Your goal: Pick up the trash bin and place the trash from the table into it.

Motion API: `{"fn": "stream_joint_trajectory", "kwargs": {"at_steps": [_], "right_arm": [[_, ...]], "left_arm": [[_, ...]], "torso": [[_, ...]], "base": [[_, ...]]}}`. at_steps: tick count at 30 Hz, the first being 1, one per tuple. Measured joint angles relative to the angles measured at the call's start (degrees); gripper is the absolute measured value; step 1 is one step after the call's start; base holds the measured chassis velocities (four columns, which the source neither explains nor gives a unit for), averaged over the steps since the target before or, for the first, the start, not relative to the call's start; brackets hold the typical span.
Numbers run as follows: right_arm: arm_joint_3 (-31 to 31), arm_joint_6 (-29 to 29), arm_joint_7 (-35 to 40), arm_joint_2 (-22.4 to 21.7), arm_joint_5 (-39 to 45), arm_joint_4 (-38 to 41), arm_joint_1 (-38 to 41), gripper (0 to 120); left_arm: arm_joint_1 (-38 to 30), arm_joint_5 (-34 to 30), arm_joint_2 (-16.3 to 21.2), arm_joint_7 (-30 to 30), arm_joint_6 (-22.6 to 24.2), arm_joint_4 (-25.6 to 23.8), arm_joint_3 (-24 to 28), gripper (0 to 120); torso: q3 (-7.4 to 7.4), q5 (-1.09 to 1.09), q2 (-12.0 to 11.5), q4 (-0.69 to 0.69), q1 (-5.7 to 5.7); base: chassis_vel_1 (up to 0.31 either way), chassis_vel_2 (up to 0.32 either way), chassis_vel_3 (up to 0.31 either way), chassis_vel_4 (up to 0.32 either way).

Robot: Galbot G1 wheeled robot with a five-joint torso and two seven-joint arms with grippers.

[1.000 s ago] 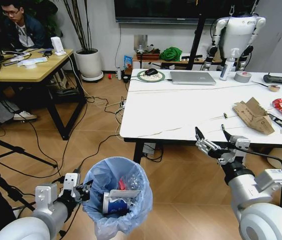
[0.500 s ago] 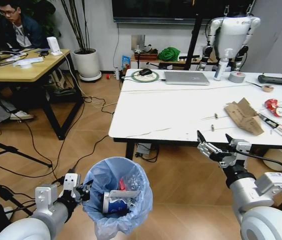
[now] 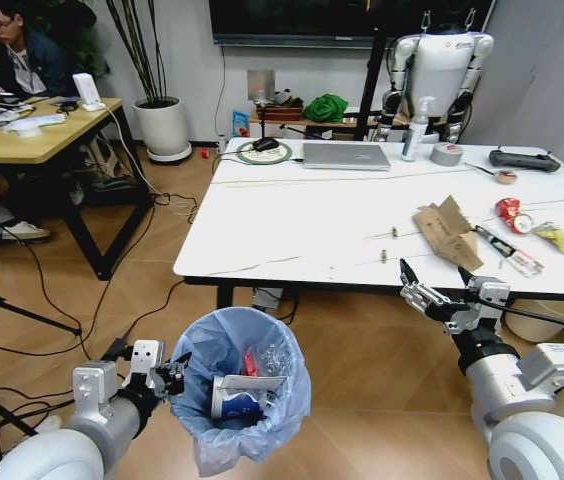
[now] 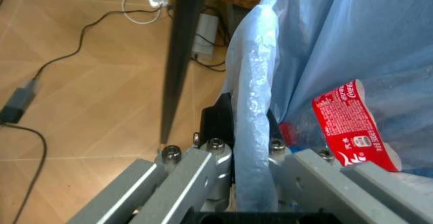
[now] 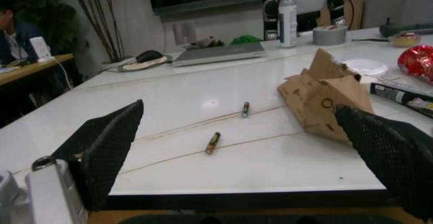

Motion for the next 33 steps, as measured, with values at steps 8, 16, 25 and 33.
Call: {"fn": "stream_joint_trajectory", "kwargs": {"at_steps": [8, 16, 25, 33], "right_arm": [[0.1, 0.2, 0.1, -0.9, 0.4, 0.0, 0.0, 100], [-0.5, 0.6, 1.9, -2.6, 4.1, 0.0, 1.8, 100], [-5.3, -4.1, 10.7, -11.2, 16.4, -3.4, 11.5, 100], [-9.0, -6.0, 14.4, -25.0, 30.1, -13.4, 29.1, 100]], "left_arm": [[0.0, -0.1, 0.0, 0.1, 0.0, 0.0, 0.0, 0], [0.4, -0.1, 0.2, 0.2, 0.0, 0.0, 0.1, 0], [2.0, 0.7, 0.2, 1.0, 0.0, 0.0, 0.9, 0], [4.6, 1.7, 0.2, 1.5, 0.0, 0.0, 0.5, 0]], "torso": [[0.0, 0.01, 0.0, 0.0, 0.0], [0.0, 0.03, 0.0, -0.02, 0.0], [0.0, 0.02, 0.0, -0.01, 0.0], [0.01, 0.02, 0.0, 0.0, 0.01]], "base": [[-0.126, -0.118, 0.125, 0.11], [0.011, 0.008, -0.004, -0.005], [0.003, 0.006, -0.003, -0.001], [0.0, 0.0, 0.0, 0.0]]}}
